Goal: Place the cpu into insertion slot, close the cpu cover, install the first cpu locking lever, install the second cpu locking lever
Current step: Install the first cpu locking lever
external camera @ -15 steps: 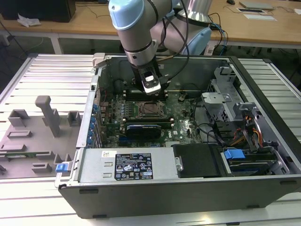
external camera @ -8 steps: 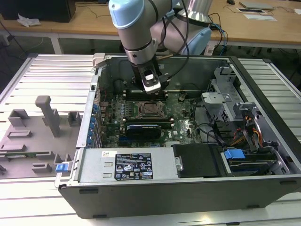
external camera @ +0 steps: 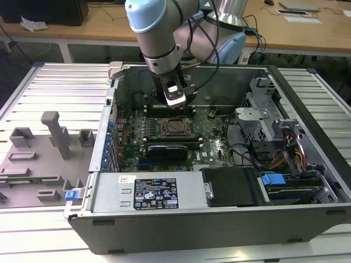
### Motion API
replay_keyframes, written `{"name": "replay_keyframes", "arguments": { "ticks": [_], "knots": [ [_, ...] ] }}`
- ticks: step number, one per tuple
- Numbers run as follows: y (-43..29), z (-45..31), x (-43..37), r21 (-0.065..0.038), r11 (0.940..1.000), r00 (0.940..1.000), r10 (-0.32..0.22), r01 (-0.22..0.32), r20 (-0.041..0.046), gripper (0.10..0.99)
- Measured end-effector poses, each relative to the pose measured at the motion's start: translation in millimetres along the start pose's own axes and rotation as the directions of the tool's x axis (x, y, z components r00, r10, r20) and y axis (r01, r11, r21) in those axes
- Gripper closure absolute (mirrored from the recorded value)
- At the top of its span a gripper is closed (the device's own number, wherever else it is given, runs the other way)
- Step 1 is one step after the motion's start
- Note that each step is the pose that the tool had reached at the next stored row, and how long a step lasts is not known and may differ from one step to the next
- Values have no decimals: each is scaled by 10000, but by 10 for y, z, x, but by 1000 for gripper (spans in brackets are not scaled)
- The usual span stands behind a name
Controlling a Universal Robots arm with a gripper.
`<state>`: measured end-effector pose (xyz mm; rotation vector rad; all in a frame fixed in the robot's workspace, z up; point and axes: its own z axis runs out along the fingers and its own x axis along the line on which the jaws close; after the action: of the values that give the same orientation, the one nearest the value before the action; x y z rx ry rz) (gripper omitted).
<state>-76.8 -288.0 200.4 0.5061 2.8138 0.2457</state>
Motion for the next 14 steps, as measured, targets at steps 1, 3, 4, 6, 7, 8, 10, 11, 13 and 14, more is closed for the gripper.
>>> {"name": "replay_keyframes", "arguments": {
  "ticks": [1, 3, 4, 6, 7, 8, 10, 11, 13, 14],
  "knots": [
    [-3, -2, 3, 0, 10000, 10000, 0, 0, 0, 980],
    [-14, -4, 5, 1, 10000, 10000, 7, -7, 2, 980],
    [-18, -5, 3, 2, 10000, 10000, 8, -8, 3, 980],
    [-24, -5, 1, 3, 10000, 10000, 12, -12, 3, 980],
    [-29, -7, -1, 5, 10000, 10000, 17, -17, 4, 980],
    [-33, -7, -3, 6, 10000, 10000, 22, -22, 5, 980],
    [-43, -9, -7, 8, 10000, 10000, 34, -34, 8, 980],
    [-45, -9, -7, 10, 10000, 10000, 44, -44, 11, 980],
    [-48, 1, -6, 95, 9992, 9992, 390, -391, 90, 980],
    [-48, 4, -6, 115, 9988, 9988, 479, -480, 111, 980]
  ]
}}
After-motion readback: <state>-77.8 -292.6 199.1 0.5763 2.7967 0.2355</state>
